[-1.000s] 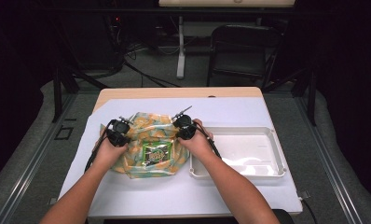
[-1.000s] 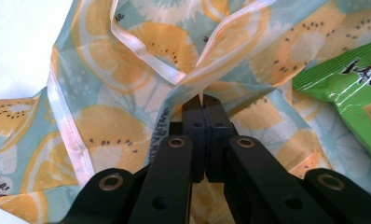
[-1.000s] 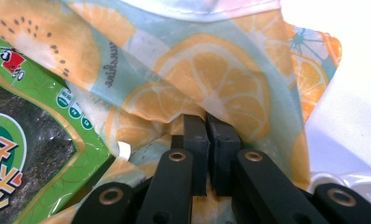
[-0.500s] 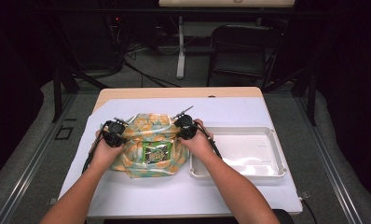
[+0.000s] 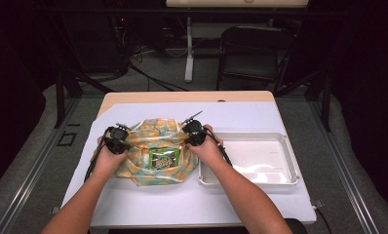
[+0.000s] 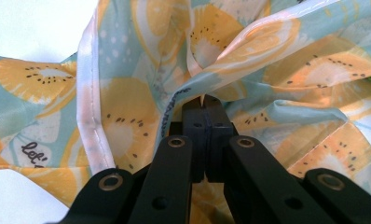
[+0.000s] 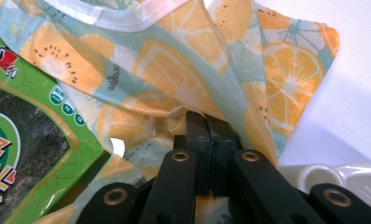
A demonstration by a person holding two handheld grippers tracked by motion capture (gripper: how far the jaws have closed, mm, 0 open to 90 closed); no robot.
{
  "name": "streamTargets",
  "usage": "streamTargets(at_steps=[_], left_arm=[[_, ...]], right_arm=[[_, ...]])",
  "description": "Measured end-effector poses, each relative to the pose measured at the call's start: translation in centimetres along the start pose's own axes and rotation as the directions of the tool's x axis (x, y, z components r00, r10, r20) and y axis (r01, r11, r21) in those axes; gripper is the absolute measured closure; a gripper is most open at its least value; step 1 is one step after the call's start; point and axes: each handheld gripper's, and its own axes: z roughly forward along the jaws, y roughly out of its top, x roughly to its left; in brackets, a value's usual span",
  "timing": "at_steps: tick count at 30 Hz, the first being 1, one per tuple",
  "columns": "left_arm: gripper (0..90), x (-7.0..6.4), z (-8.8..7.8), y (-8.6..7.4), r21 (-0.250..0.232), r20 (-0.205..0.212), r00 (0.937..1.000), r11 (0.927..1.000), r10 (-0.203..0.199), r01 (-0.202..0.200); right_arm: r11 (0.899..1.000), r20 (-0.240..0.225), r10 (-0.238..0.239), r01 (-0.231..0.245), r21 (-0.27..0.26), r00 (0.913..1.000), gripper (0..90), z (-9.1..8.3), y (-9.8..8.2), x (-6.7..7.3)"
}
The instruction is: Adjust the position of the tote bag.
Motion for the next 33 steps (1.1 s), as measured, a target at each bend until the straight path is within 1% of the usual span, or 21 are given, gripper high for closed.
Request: streamTargets(at_steps=[5,6,8,10,11,12,14,16,17,20,21,22,23,25,27,28,29,30,31,32,33], left_arm=[[88.0,0.0,-0.1,0.0,-0.01,0.016,0.9998,0.9999,-0.012,0.012],[85.5,0.0,-0.2,0.0,-0.014,0.02,0.9996,0.9997,-0.019,0.019],[84.1,0.1,-0.5,0.0,-0.021,0.044,0.9987,0.9995,-0.024,0.025],[79.8,0.2,-0.7,0.0,-0.035,0.057,0.998,0.999,-0.027,0.029],[77.1,0.2,-0.9,0.0,-0.046,0.071,0.997,0.9983,-0.032,0.035],[73.7,0.2,-1.2,0.0,-0.061,0.095,0.9946,0.997,-0.041,0.047],[67.5,0.1,-1.6,0.0,-0.085,0.11,0.9924,0.9943,-0.055,0.064],[62.2,-0.1,-2.3,0.0,-0.116,0.127,0.9904,0.9907,-0.056,0.07],[59.8,-0.1,-2.6,0.0,-0.125,0.149,0.9874,0.9894,-0.054,0.073],[55.3,-0.5,-3.6,-0.2,-0.165,0.166,0.985,0.9835,-0.046,0.074],[54.5,-0.6,-3.9,-0.3,-0.179,0.172,0.984,0.9809,-0.045,0.077],[54.1,-0.6,-4.2,-0.4,-0.183,0.177,0.9833,0.9802,-0.042,0.075],[53.2,-0.7,-4.5,-0.4,-0.196,0.181,0.9825,0.9772,-0.046,0.081],[52.6,-0.8,-5.1,-0.6,-0.216,0.175,0.9838,0.9735,-0.038,0.076],[52.5,-0.8,-5.6,-0.7,-0.229,0.172,0.9845,0.9707,-0.032,0.072],[52.6,-0.9,-5.7,-0.8,-0.238,0.177,0.9835,0.9683,-0.034,0.077],[52.5,-0.9,-5.9,-0.8,-0.239,0.186,0.982,0.9678,-0.034,0.078],[52.5,-1.0,-6.2,-0.9,-0.241,0.189,0.9816,0.9678,-0.028,0.074],[52.5,-1.2,-6.3,-0.9,-0.25,0.19,0.9814,0.965,-0.03,0.078],[52.5,-1.3,-6.4,-1.0,-0.255,0.195,0.9804,0.9637,-0.028,0.078],[52.5,-1.5,-6.7,-1.0,-0.255,0.198,0.9801,0.9646,-0.016,0.067]], right_arm=[[1.0,-0.005,0.0,0.0,-0.001,1.0,88.7,0.0,-0.1,0.0],[1.0,-0.007,-0.001,0.001,-0.005,1.0,88.2,0.0,-0.1,0.0],[1.0,-0.005,0.001,-0.001,-0.004,1.0,88.1,0.0,-0.1,0.0],[1.0,-0.007,0.011,-0.012,-0.021,0.9999,87.6,0.0,-0.2,0.2],[1.0,-0.011,-0.001,0.001,-0.011,0.9999,87.4,-0.1,-0.1,0.1],[1.0,-0.008,0.001,-0.001,-0.013,1.0,87.2,-0.1,-0.1,0.1],[1.0,-0.008,-0.01,0.01,-0.004,0.9999,86.6,-0.3,-0.1,0.1],[1.0,-0.014,-0.001,0.001,-0.021,0.9999,85.9,-0.4,-0.2,0.2],[1.0,-0.016,-0.003,0.003,-0.024,0.9999,85.5,-0.5,-0.2,0.2],[0.999,-0.016,-0.007,0.006,-0.032,0.9999,84.6,-0.7,-0.3,0.2],[1.0,-0.017,-0.015,0.014,-0.026,0.9997,84.0,-0.8,-0.3,0.2],[0.999,-0.02,-0.007,0.006,-0.038,0.9998,83.6,-0.9,-0.3,0.2],[0.999,-0.021,-0.008,0.007,-0.039,0.9997,83.3,-1.0,-0.3,0.2],[0.999,-0.026,-0.009,0.008,-0.047,0.9996,83.3,-1.2,-0.4,0.3],[0.999,-0.024,-0.023,0.022,-0.041,0.9994,82.5,-1.6,-0.3,0.4],[0.998,-0.026,-0.022,0.02,-0.057,0.9994,82.0,-1.7,-0.4,0.5],[0.998,-0.025,-0.032,0.03,-0.048,0.9992,81.4,-1.9,-0.3,0.5],[0.998,-0.031,-0.024,0.022,-0.063,0.9992,80.7,-2.0,-0.4,0.6],[0.996,-0.032,-0.017,0.014,-0.086,0.9993,80.0,-2.1,-0.4,0.8],[0.997,-0.032,-0.033,0.031,-0.068,0.9989,79.3,-2.4,-0.3,0.8],[0.996,-0.039,-0.027,0.024,-0.089,0.9989,78.5,-2.5,-0.4,0.9]])
